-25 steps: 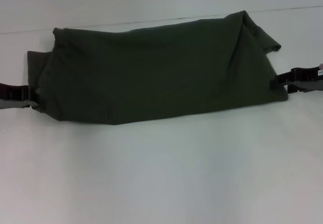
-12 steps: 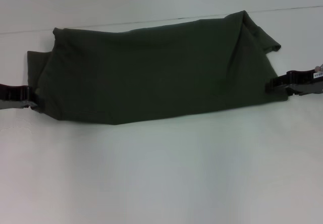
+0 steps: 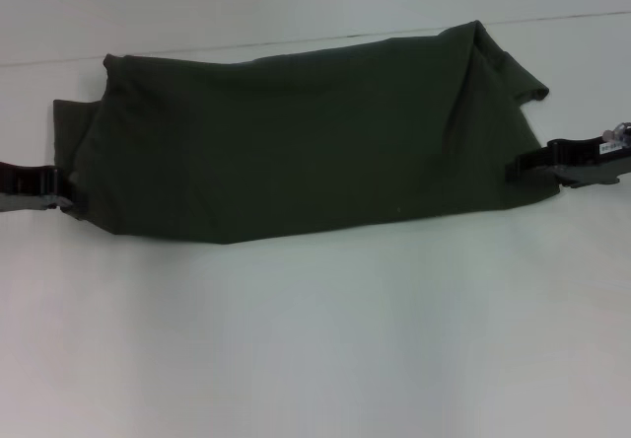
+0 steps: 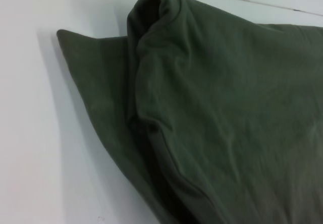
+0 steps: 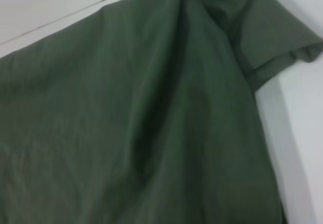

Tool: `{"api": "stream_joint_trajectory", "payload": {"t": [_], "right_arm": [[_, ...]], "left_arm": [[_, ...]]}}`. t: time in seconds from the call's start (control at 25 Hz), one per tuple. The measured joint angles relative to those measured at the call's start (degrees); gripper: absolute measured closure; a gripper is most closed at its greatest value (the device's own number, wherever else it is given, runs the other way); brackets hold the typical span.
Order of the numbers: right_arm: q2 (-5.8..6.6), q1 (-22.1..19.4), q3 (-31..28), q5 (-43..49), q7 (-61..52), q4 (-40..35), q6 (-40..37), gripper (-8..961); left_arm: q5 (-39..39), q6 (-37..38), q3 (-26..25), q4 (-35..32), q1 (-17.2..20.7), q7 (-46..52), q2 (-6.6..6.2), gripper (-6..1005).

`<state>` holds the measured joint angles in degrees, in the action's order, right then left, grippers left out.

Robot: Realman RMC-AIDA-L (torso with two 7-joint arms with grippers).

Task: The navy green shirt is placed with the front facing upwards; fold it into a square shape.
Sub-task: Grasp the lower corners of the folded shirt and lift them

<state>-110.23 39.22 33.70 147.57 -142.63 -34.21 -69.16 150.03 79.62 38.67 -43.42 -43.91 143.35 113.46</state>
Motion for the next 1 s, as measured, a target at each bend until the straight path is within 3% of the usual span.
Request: {"api": "stream_joint_trajectory", "payload": {"t": [1.0], "right_arm": [[0.23, 0.61, 2.32, -0.16, 2.12, 0.36, -2.29, 324]], "left_arm": [[0.00, -0.26, 0.14, -0.12, -0.30, 0.22, 0.18, 992]]}}
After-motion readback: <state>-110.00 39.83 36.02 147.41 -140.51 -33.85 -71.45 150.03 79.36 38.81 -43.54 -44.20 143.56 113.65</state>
